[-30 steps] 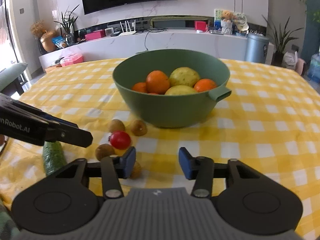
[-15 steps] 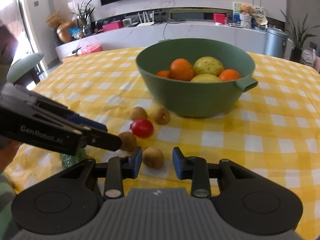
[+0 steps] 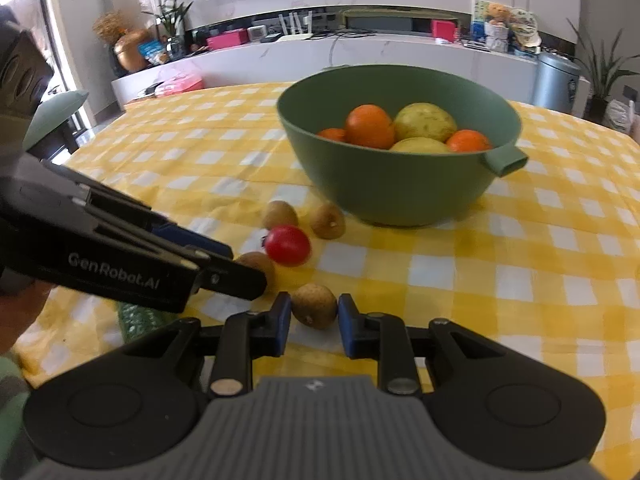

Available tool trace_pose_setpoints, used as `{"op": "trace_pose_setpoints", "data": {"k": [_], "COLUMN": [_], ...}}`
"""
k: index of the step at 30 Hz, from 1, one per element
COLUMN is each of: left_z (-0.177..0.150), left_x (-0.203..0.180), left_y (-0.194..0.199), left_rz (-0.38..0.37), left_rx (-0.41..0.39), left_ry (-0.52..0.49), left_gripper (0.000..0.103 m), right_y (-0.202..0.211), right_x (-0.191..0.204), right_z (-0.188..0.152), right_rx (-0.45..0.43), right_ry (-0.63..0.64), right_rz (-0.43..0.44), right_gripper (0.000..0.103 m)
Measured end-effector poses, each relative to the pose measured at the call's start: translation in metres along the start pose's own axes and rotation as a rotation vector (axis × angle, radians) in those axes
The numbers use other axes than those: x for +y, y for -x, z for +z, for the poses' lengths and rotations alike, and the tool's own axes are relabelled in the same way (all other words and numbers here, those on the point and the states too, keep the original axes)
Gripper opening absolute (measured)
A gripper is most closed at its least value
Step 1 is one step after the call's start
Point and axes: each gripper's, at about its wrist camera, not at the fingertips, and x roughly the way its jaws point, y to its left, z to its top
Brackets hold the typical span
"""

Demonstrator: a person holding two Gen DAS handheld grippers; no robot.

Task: Organize fruits
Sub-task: 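Grasp a brown kiwi with left tool while right tool grasps another kiwi, then carry both held kiwis over the green colander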

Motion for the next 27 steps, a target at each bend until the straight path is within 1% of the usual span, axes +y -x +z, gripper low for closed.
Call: {"op": "trace_pose_setpoints", "data": {"k": [3,5,7,9,20,27], "left_z": [0.001,0.0,0.0,0.0,0.0,0.004], "left_x": [-0.001,-0.003,-0.005,-0.006,-0.012,-0.017], "left_y": [-0.002,-0.005,-0.006,-0.007,0.002,0.013], "left_rz": [0.002,0.012,0.025,0.034,0.015,0.003], "left_rx": [0.003,0.012,0.019,0.013,-0.003,-0.038], "left_ry": [-0.002,-0.012,-0.024,-0.029,-0.057,-0.067], "left_gripper": [0.041,0.038,0.032,0.028,0.028,0.028], "right_y": [-0.001,0.0,0.001,0.002,0.004,0.012], "right_x": [-0.004,-0.006,-0.007,-0.008,-0.011,-0.012], "right_z": [0.0,0.001,0.0,0.0,0.001,0.004], "right_rx": [0.002,-0.001,-0.008,-0.009,-0.016,-0.058], "right_ry": [-0.024,-0.035,-0.041,-0.049,-0.067,-0.057], "right_rz": [-0.019,-0.027,-0.036,-0.041,-0.056,-0.071], "right_gripper": [0.022,0.022,0.022,0.022,0.022,0.021]}}
